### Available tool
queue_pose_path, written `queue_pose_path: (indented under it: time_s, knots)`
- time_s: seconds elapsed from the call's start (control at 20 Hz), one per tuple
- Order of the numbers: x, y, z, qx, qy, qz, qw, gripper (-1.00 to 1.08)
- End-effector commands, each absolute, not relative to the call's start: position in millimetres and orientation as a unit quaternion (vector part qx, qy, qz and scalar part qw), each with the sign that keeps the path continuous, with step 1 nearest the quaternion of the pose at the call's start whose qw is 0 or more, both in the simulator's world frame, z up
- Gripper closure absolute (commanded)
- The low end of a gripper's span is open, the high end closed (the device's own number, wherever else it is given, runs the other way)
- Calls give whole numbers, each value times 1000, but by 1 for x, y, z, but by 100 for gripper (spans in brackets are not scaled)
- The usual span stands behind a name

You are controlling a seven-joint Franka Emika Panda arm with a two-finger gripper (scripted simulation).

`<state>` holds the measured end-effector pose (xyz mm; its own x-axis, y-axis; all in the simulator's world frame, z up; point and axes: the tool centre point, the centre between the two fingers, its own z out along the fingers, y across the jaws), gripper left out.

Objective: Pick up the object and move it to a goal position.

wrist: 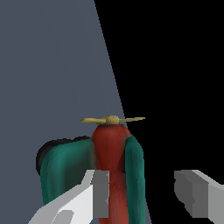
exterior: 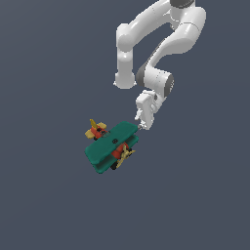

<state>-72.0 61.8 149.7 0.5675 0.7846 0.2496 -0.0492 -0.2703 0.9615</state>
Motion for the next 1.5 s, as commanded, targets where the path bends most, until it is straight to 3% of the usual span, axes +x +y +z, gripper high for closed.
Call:
queue_pose_path:
  time_s: [0.0,0.8,1.45]
  knots:
    - [-72,60,148,698,264,383,544,-20]
    - [-69,50,146,699,264,376,548,-20]
    - [-43,31,142,699,264,376,548,-20]
